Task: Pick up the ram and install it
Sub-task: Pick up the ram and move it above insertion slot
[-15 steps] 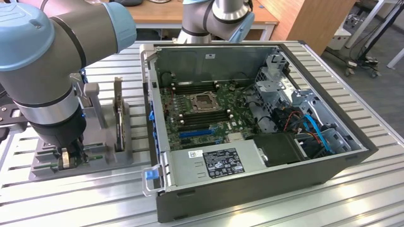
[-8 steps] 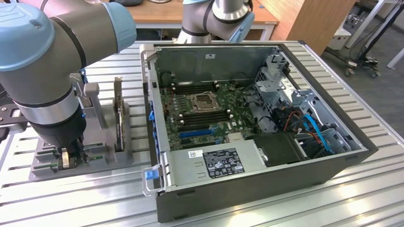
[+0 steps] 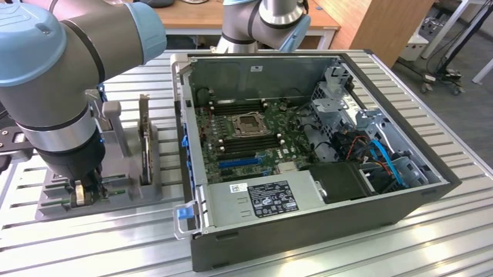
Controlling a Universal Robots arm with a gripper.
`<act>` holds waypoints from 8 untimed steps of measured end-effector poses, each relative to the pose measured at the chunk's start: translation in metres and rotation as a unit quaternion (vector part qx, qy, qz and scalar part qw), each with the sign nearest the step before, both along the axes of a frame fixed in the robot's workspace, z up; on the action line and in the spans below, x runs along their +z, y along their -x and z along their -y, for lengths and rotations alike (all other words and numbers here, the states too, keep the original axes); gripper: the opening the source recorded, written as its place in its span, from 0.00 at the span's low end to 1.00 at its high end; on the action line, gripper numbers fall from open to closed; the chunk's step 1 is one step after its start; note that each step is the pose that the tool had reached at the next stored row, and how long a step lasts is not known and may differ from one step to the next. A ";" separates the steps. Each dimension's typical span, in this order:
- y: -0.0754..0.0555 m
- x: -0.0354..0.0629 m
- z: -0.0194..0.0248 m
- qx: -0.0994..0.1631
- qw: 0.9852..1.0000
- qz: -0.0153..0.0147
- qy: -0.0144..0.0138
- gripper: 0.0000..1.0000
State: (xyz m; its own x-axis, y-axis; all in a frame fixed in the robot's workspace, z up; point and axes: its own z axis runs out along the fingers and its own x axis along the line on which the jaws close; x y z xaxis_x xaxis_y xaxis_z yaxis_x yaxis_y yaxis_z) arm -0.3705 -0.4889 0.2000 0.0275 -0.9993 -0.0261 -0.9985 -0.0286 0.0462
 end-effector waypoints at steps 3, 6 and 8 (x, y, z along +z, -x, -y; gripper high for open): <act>0.000 0.0018 0.0000 0.000 1.000 0.000 0.000 0.12; 0.000 0.0038 0.0000 0.000 1.000 0.000 0.000 0.12; 0.000 0.0055 0.0000 0.000 1.000 0.000 0.000 0.12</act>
State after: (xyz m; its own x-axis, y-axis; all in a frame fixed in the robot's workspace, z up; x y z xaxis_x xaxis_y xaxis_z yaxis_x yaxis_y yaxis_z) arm -0.3705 -0.4889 0.2055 0.0275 -0.9993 -0.0260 -0.9985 -0.0286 0.0463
